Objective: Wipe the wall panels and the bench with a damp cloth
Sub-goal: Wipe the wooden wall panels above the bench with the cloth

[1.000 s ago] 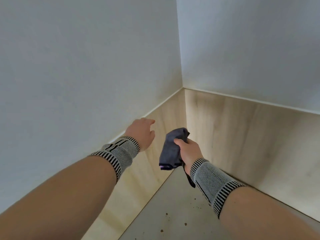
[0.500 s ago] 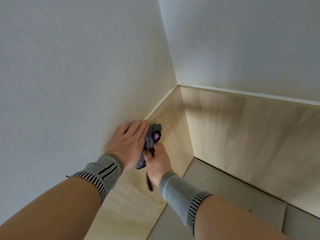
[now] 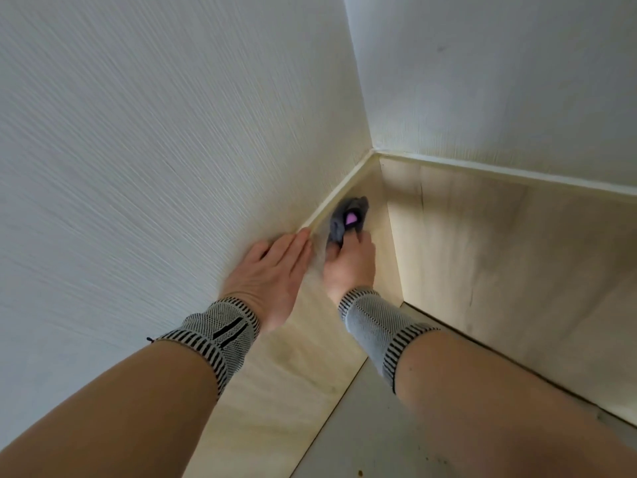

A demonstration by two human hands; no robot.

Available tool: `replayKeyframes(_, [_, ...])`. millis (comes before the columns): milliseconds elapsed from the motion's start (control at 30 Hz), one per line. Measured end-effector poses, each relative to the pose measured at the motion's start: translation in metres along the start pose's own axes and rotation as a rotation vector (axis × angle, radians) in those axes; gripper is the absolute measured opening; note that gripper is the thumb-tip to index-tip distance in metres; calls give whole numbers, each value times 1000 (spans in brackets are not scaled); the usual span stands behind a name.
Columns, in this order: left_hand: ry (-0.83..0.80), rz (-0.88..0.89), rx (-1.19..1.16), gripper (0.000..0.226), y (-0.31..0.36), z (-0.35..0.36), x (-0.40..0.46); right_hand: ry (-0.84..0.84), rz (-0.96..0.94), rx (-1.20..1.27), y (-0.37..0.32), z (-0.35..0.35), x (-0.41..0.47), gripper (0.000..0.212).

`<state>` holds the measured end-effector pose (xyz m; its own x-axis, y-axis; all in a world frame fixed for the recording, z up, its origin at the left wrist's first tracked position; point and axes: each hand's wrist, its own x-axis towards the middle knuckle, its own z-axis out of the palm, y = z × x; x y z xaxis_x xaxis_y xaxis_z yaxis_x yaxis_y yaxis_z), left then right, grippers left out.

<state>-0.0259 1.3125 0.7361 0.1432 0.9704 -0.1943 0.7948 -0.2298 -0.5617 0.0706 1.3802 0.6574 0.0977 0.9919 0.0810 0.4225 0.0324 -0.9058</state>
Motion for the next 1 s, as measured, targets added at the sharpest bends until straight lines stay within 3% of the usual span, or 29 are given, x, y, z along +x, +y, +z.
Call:
replayKeyframes(167, [139, 38, -19, 67, 5, -16, 38, 103, 31, 237, -4, -23, 81, 34])
replayKeyframes(233, [32, 36, -4, 67, 8, -17, 50, 104, 27, 246, 8, -19, 86, 35])
replayKeyframes(400, [-1, 26, 8, 69, 10, -10, 58, -111, 435, 39, 46, -9, 72, 37])
replayKeyframes(533, [-3, 33, -5, 67, 10, -15, 59, 159, 91, 289, 6, -19, 77, 32])
replayKeyframes(600, [-5, 28, -5, 67, 10, -17, 57, 183, -9, 322, -1, -18, 76, 35])
replayKeyframes(700, [-30, 16, 17, 68, 10, -18, 56, 131, 218, 300, 23, -14, 78, 32])
replayKeyframes(800, [-45, 12, 30, 70, 11, -18, 57, -28, 435, 317, 27, -18, 77, 36])
replayKeyframes(933, [-31, 5, 28, 71, 10, -16, 57, 29, 201, 411, -2, -20, 66, 33])
replayKeyframes(1000, [-37, 2, 21, 71, 11, -17, 57, 37, 215, 387, 10, -14, 61, 32])
